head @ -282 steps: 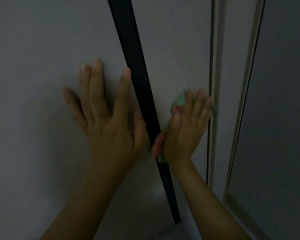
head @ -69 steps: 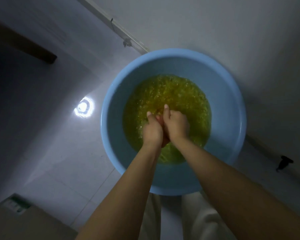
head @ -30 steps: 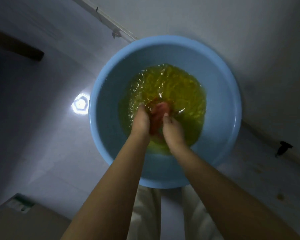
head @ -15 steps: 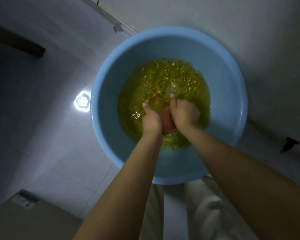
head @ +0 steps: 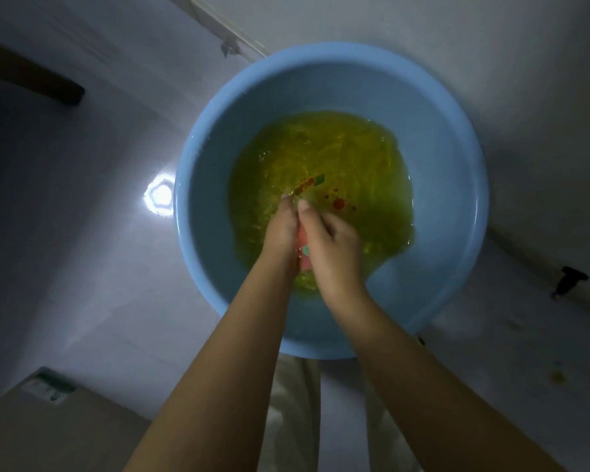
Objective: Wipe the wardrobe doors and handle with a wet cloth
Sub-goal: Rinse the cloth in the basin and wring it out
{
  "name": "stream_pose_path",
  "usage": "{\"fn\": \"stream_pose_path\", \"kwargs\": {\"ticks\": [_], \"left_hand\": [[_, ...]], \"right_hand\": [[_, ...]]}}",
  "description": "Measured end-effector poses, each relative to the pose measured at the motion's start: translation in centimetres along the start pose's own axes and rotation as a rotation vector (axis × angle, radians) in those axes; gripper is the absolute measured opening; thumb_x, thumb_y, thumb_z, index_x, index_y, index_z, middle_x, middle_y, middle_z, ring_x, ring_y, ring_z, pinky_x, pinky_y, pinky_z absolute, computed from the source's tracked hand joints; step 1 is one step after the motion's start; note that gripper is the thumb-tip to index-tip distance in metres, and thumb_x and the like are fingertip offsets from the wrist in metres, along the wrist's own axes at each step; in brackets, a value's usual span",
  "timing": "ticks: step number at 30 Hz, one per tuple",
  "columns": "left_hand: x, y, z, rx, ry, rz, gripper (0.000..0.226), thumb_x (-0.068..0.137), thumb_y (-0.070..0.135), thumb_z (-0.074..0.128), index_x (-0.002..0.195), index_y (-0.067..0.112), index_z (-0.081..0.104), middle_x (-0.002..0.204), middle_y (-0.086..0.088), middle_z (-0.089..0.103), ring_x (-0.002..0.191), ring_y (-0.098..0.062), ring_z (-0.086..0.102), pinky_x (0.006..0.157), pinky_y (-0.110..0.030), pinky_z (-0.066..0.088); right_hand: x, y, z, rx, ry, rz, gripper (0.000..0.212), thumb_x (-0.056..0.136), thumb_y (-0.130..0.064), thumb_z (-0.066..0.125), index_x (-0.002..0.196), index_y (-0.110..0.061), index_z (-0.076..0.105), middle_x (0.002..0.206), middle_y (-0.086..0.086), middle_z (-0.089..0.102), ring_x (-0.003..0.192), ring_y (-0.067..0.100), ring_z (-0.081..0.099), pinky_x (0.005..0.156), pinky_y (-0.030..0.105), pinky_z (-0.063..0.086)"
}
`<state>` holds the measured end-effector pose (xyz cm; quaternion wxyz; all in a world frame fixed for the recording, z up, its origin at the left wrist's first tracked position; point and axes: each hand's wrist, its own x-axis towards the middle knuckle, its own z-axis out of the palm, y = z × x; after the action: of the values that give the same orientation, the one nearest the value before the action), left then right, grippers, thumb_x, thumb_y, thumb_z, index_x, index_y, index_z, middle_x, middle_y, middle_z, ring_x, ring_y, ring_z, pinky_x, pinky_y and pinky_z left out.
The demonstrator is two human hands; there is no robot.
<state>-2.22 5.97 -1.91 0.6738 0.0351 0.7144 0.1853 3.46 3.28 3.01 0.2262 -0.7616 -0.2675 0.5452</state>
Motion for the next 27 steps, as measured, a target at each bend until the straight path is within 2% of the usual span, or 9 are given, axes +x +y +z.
{"fn": "stream_pose_path", "kwargs": {"ticks": [4,8,11,13,15,17,21,24,27], "left_hand": [[-1.0,0.7,1.2,0.022,0.001,0.077,0.056,0.105,0.038,0.023,0.063,0.014,0.051,0.040,0.005,0.050,0.037,-0.009,0.050,0.041,-0.015,0.039],[-1.0,-0.1,1.6,0.128,0.072,0.079,0.064,0.101,0.053,0.016,0.058,0.018,0.049,0.044,0.000,0.046,0.036,-0.014,0.039,0.039,-0.017,0.028],[-0.9,-0.9,1.6,0.108,0.136,0.021,0.067,0.099,0.057,0.014,0.084,0.014,0.062,0.073,-0.007,0.060,0.061,-0.017,0.055,0.057,-0.027,0.048],[0.2,-1.0,1.1,0.125,0.184,-0.023,0.074,0.095,0.063,0.014,0.122,0.011,0.059,0.114,-0.010,0.063,0.103,-0.022,0.059,0.094,-0.041,0.049],[1.0,-0.9,0.3,0.145,0.213,-0.034,0.067,0.094,0.063,0.020,0.139,0.019,0.046,0.141,-0.011,0.046,0.126,-0.030,0.047,0.100,-0.050,0.045],[1.5,-1.1,-0.1,0.170,0.190,-0.029,0.058,0.095,0.058,0.025,0.144,0.028,0.036,0.150,-0.011,0.033,0.134,-0.032,0.037,0.097,-0.053,0.047],[0.6,-1.0,0.6,0.185,0.103,0.057,0.046,0.097,0.049,0.031,0.131,0.025,0.050,0.133,-0.004,0.050,0.119,-0.025,0.050,0.096,-0.049,0.048],[-0.3,-0.5,0.6,0.156,0.021,0.109,0.041,0.098,0.050,0.034,0.086,0.022,0.061,0.078,0.000,0.063,0.072,-0.017,0.059,0.066,-0.031,0.050],[-1.7,0.3,0.6,0.160,-0.010,0.135,0.048,0.099,0.048,0.036,0.070,0.018,0.060,0.060,0.000,0.059,0.058,-0.017,0.057,0.054,-0.025,0.045]], "right_hand": [[3.5,0.2,1.0,-0.129,0.215,-0.112,0.049,0.097,-0.043,0.046,0.052,-0.024,0.052,0.056,0.000,0.058,0.057,0.019,0.059,0.054,0.031,0.044],[7.3,2.6,-1.0,-0.599,0.081,-0.179,0.056,0.102,-0.045,0.033,0.057,-0.016,0.052,0.055,0.003,0.050,0.060,0.027,0.054,0.054,0.030,0.029],[8.5,3.8,-2.2,-0.831,0.068,-0.209,0.057,0.103,-0.045,0.025,0.062,-0.016,0.050,0.060,0.001,0.049,0.063,0.022,0.051,0.052,0.029,0.027],[9.5,5.1,-3.3,-0.720,0.238,-0.072,0.055,0.102,-0.046,0.022,0.090,-0.010,0.061,0.091,0.010,0.061,0.089,0.024,0.057,0.066,0.030,0.040],[10.0,6.3,-4.0,-0.574,0.378,0.121,0.052,0.102,-0.044,0.025,0.129,-0.005,0.048,0.135,0.018,0.045,0.125,0.031,0.041,0.099,0.040,0.034],[9.1,6.9,-3.5,-0.491,0.326,0.243,0.050,0.102,-0.041,0.028,0.141,-0.009,0.034,0.147,0.015,0.029,0.134,0.032,0.028,0.106,0.042,0.028],[5.5,4.5,-1.8,-0.171,0.058,0.211,0.038,0.103,-0.035,0.035,0.125,-0.013,0.055,0.122,0.012,0.057,0.111,0.028,0.054,0.085,0.031,0.041],[1.8,2.1,-1.4,-0.102,0.036,0.015,0.025,0.098,-0.034,0.048,0.083,-0.022,0.064,0.095,0.004,0.062,0.085,0.017,0.057,0.068,0.027,0.039],[0.3,0.2,-0.8,0.058,0.127,-0.117,0.027,0.093,-0.032,0.058,0.066,-0.035,0.052,0.096,-0.012,0.051,0.094,0.017,0.056,0.077,0.027,0.046]]}}
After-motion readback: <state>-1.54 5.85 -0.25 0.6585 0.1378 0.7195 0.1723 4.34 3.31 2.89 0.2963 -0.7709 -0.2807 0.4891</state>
